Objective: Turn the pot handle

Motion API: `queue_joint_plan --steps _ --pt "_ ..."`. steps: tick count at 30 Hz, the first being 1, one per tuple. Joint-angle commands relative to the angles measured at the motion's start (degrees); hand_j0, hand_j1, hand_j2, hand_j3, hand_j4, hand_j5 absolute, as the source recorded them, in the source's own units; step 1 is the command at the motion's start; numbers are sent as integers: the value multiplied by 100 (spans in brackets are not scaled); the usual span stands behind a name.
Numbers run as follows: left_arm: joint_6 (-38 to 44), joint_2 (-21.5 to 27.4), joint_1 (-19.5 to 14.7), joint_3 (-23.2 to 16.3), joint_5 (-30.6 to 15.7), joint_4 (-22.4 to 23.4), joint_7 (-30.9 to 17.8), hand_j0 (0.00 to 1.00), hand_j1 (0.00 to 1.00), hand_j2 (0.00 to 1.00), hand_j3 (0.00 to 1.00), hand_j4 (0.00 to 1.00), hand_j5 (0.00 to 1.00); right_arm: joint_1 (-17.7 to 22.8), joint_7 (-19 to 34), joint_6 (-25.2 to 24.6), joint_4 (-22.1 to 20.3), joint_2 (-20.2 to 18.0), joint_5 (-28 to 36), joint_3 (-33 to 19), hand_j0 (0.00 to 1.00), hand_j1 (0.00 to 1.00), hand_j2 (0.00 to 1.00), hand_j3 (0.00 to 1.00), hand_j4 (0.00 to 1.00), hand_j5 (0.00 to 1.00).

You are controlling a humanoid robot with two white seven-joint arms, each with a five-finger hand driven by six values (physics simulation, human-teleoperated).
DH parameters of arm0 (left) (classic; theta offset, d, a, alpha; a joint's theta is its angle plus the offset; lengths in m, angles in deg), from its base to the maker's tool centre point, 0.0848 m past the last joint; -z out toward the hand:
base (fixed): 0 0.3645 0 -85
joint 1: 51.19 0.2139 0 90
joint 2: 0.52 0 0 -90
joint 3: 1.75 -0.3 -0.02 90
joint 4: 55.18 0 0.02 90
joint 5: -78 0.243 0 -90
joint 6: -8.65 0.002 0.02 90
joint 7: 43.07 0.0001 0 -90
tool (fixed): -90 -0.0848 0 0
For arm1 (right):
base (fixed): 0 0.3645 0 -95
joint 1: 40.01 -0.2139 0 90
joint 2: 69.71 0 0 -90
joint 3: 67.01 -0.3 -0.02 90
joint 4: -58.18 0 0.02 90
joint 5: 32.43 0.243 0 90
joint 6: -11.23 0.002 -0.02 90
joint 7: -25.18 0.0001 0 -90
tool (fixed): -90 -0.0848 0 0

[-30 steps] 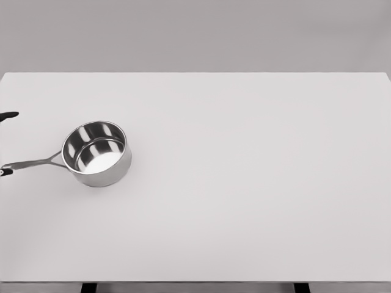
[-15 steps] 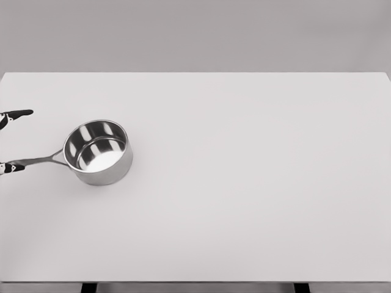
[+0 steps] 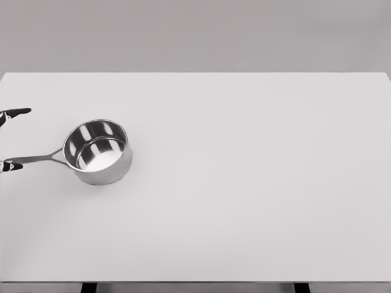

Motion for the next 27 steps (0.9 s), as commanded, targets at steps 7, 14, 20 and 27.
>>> queue_joint_plan --steps 7,14,20,27 --pt "7 2 -53 2 -40 134 -36 100 100 100 100 100 100 0 2 2 0 -1 -3 -1 100 100 100 100 100 100" --pt "7 -7 -158 -15 -22 265 -107 100 100 100 100 100 100 0 2 2 0 -1 -3 -1 100 100 100 100 100 100" --pt "7 -33 -299 -24 -4 353 -194 100 100 100 100 100 100 0 2 2 0 -1 -3 -1 100 100 100 100 100 100" --pt "7 -33 -334 -24 -13 389 -195 100 100 100 100 100 100 0 2 2 0 -1 -3 -1 100 100 100 100 100 100"
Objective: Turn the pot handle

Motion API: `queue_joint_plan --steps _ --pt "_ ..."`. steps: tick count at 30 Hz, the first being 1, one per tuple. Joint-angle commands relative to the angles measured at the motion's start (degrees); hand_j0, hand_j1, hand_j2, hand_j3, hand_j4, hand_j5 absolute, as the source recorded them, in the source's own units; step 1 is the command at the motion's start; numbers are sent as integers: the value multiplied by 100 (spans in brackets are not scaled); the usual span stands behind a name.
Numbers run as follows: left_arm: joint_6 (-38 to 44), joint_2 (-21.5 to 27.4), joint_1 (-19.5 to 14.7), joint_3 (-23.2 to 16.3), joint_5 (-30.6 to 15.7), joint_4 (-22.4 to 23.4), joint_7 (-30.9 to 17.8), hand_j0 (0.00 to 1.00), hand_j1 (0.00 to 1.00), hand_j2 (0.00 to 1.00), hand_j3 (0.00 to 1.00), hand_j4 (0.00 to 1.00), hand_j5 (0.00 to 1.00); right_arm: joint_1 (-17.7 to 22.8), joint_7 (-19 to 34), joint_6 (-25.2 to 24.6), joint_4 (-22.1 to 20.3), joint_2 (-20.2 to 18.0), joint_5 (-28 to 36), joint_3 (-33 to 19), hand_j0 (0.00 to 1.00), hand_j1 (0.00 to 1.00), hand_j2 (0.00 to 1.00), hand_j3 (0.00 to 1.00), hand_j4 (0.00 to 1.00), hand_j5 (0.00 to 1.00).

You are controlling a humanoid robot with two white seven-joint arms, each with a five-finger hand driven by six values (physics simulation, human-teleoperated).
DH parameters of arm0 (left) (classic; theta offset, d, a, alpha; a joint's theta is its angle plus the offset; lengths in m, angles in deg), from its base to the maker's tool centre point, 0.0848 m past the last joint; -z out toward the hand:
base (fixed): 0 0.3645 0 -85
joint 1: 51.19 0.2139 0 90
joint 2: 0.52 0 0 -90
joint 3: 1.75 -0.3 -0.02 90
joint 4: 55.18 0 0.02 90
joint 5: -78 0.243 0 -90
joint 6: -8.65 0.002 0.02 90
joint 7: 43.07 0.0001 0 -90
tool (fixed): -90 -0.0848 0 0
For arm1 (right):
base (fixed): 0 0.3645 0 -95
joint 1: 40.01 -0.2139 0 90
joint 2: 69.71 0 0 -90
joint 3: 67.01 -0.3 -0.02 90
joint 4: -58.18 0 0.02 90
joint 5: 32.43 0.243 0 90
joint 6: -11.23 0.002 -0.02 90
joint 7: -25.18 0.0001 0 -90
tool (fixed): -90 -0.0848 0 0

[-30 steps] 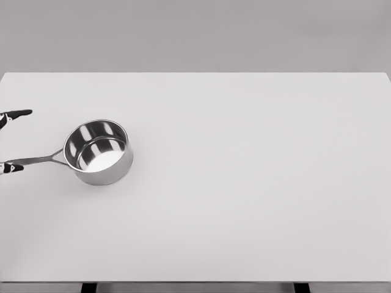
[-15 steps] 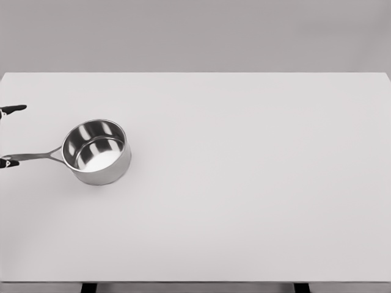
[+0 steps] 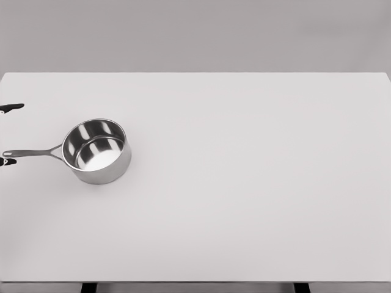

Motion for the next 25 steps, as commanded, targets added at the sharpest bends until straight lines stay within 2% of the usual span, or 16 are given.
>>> queue_joint_plan --steps 1,3,6,8,11,13,14,16,17,18,19,21,22,23,25 --pt "8 7 0 0 -46 5 -10 100 100 100 100 100 100 0 2 2 0 -1 -3 -1 100 100 100 100 100 100" --pt "8 7 -9 -158 -55 -13 -1 100 100 100 100 100 100 0 2 2 0 -1 -3 -1 100 100 100 100 100 100" --pt "8 78 9 -185 -90 -127 16 100 100 100 100 100 100 0 2 2 0 -1 -3 -1 100 100 100 100 100 100" --pt "8 95 88 -194 -327 -303 25 100 100 100 100 100 100 0 2 2 0 -1 -3 -1 100 100 100 100 100 100" --pt "8 561 395 -124 -854 -979 25 100 100 100 100 100 100 0 2 2 0 -1 -3 -1 100 100 100 100 100 100" --pt "8 842 404 -36 -1126 -1287 51 100 100 100 100 100 100 9 2 2 0 -1 -3 -1 100 100 100 100 100 100" --pt "8 869 361 -71 -1224 -1664 60 100 100 100 100 100 100 0 2 2 0 -1 -3 -1 100 100 100 100 100 100" --pt "8 913 308 -150 -1154 -2350 78 100 100 100 100 100 100 0 2 2 0 -1 -3 -1 100 100 100 100 100 100" --pt "8 913 229 -281 -1057 -2360 78 100 100 100 100 100 100 0 2 2 0 -1 -3 -1 100 100 100 100 100 100" --pt "8 886 -87 -580 -960 -2360 78 100 100 100 100 100 100 0 2 2 0 -1 -3 -1 100 100 100 100 100 100" --pt "8 834 -587 -1150 -828 -2360 78 100 100 100 100 100 100 0 2 2 0 -1 -3 -1 100 100 100 100 100 100" --pt "8 588 -1379 -1986 -819 -2360 78 100 100 100 100 100 100 0 2 2 0 -1 -3 -1 100 100 100 100 100 100" --pt "8 474 -1634 -2232 -819 -2360 69 100 100 100 100 100 100 0 2 2 0 -1 -3 -1 100 100 100 100 100 100" --pt "8 210 -1977 -2733 -811 -2360 78 100 100 100 100 100 100 0 2 2 0 -1 -3 -1 100 100 100 100 100 100" --pt "8 51 -2276 -3217 -802 -2360 78 100 100 100 100 100 100 0 2 2 0 -1 -3 -1 100 100 100 100 100 100"
